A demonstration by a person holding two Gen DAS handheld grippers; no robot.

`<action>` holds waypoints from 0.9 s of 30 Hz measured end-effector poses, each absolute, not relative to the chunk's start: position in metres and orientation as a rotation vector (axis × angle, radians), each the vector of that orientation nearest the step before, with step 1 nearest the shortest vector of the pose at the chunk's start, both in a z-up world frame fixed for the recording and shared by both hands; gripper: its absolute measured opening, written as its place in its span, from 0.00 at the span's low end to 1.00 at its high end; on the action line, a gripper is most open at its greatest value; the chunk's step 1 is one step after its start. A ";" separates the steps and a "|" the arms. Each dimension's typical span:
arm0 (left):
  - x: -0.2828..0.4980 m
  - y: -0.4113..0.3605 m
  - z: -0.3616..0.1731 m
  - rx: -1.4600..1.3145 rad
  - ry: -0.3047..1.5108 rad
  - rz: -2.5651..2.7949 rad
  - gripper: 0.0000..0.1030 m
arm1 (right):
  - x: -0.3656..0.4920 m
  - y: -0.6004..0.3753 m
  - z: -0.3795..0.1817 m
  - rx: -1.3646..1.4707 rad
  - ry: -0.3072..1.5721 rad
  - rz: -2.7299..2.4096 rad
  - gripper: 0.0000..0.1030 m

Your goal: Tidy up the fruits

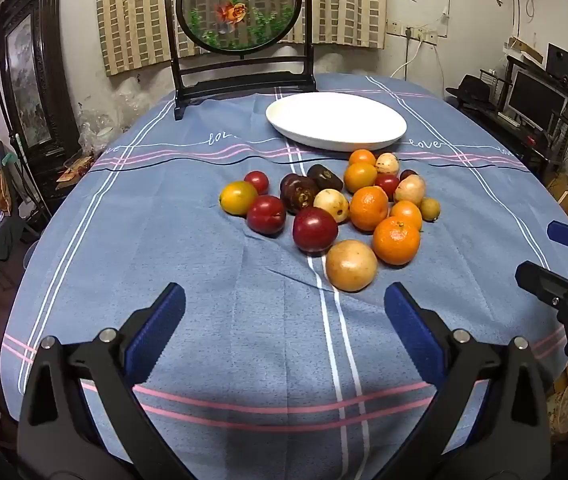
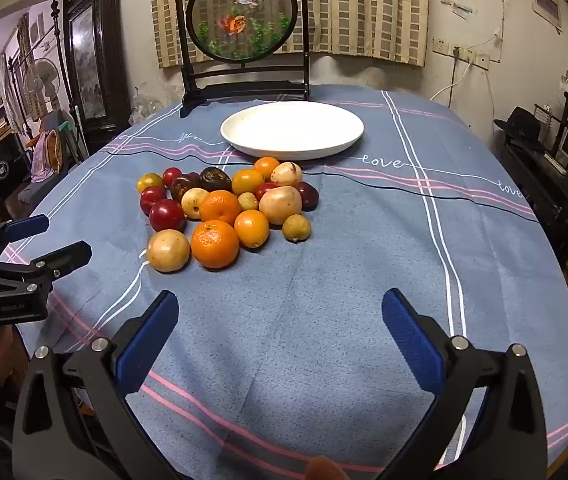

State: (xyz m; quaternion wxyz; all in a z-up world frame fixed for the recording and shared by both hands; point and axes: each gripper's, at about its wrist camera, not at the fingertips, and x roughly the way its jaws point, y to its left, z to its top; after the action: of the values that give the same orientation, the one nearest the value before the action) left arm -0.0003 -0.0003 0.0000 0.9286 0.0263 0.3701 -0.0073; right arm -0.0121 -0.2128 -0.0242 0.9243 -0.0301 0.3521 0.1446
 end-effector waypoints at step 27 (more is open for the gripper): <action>-0.001 0.003 -0.002 0.027 0.751 -0.025 0.98 | -0.010 -0.215 -0.026 -0.066 0.731 0.287 0.99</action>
State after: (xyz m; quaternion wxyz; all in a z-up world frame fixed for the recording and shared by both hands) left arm -0.0010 0.0030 -0.0018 0.9301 0.0133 0.3669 -0.0120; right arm -0.0097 -0.2147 -0.0261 0.9234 -0.0323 0.3562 0.1396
